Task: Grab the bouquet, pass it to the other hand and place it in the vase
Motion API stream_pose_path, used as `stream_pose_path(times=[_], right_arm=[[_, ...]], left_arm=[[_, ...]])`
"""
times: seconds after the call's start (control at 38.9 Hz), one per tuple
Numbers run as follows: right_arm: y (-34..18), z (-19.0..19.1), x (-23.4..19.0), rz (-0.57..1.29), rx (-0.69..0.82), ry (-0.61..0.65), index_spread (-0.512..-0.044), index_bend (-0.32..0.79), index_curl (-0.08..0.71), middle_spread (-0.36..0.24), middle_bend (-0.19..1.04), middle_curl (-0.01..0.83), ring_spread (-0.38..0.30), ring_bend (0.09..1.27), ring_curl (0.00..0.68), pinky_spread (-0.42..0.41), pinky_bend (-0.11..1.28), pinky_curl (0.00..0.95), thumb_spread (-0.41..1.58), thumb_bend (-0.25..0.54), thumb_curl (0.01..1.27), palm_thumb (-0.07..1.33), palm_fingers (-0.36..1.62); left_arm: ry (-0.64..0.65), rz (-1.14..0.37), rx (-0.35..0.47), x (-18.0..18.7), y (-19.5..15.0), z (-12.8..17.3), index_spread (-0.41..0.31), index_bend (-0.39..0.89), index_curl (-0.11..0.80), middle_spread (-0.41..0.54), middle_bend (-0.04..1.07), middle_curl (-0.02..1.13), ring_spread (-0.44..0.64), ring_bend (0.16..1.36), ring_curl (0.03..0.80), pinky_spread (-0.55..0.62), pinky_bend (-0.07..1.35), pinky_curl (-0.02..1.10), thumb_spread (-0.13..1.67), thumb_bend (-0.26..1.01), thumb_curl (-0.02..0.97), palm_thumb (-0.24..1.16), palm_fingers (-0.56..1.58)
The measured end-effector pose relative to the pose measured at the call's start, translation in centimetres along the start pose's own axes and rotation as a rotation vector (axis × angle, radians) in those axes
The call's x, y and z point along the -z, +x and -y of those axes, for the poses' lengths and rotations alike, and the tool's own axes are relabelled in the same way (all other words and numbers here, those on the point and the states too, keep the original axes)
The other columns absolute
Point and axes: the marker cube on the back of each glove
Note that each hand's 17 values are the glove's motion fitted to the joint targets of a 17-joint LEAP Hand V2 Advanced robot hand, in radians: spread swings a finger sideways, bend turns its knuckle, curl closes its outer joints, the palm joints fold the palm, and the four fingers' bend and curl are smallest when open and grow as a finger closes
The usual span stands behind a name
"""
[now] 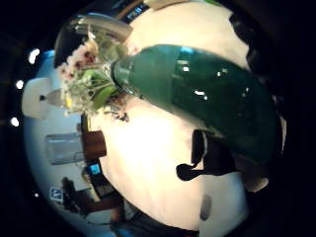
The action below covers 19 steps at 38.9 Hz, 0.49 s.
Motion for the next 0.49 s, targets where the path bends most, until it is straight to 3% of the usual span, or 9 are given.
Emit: stream_pose_path(times=[0.05, 0.18, 0.36, 0.49], right_arm=[[0.1, 0.6, 0.0, -0.005, -0.004, 0.039, -0.283, 0.04, 0.097, -0.082, 0.50, 0.400, -0.043, 0.73, 0.372, 0.106, 0.62, 0.329, 1.00, 0.101, 0.43, 0.81, 0.86], [0.4, 0.0, 0.2, -0.066, -0.042, -0.007, -0.280, 0.17, 0.164, -0.128, 0.46, 0.415, -0.120, 0.73, 0.415, -0.078, 0.69, 0.373, 0.87, 0.091, 0.47, 0.91, 1.12], [-0.8, 2.0, 1.0, -0.130, 0.031, 0.198, -0.272, 0.25, 0.272, -0.172, 0.48, 0.457, -0.184, 0.69, 0.453, -0.207, 0.67, 0.410, 0.62, 0.025, 0.54, 0.95, 1.29], [-1.2, 2.1, 0.9, -0.115, 0.053, 0.218, -0.269, 0.25, 0.316, -0.186, 0.55, 0.486, -0.211, 0.72, 0.462, -0.267, 0.58, 0.396, 0.50, -0.004, 0.59, 0.98, 1.35]], left_arm=[[-0.002, -0.008, -0.005, 0.0, 0.2, -0.1, 0.020, 0.11, 0.197, 0.244, 0.24, 0.34, 0.48, 0.63, 0.249, 0.47, 0.60, 0.33, 0.97, -0.08, 0.117, -0.10, -0.02], [-0.022, -0.025, -0.006, -0.1, 0.5, -0.3, 0.020, 0.11, 0.196, 0.245, 0.24, 0.34, 0.48, 0.63, 0.250, 0.47, 0.60, 0.33, 0.97, -0.08, 0.118, -0.10, -0.02], [-0.021, -0.023, -0.007, 0.9, 0.7, -1.1, 0.020, 0.11, 0.196, 0.245, 0.23, 0.35, 0.48, 0.63, 0.251, 0.47, 0.60, 0.33, 0.97, -0.08, 0.118, -0.10, -0.02], [-0.015, -0.028, -0.007, 0.3, 0.2, -0.5, 0.020, 0.11, 0.196, 0.245, 0.23, 0.35, 0.48, 0.63, 0.252, 0.47, 0.60, 0.33, 0.97, -0.08, 0.118, -0.10, -0.02]])
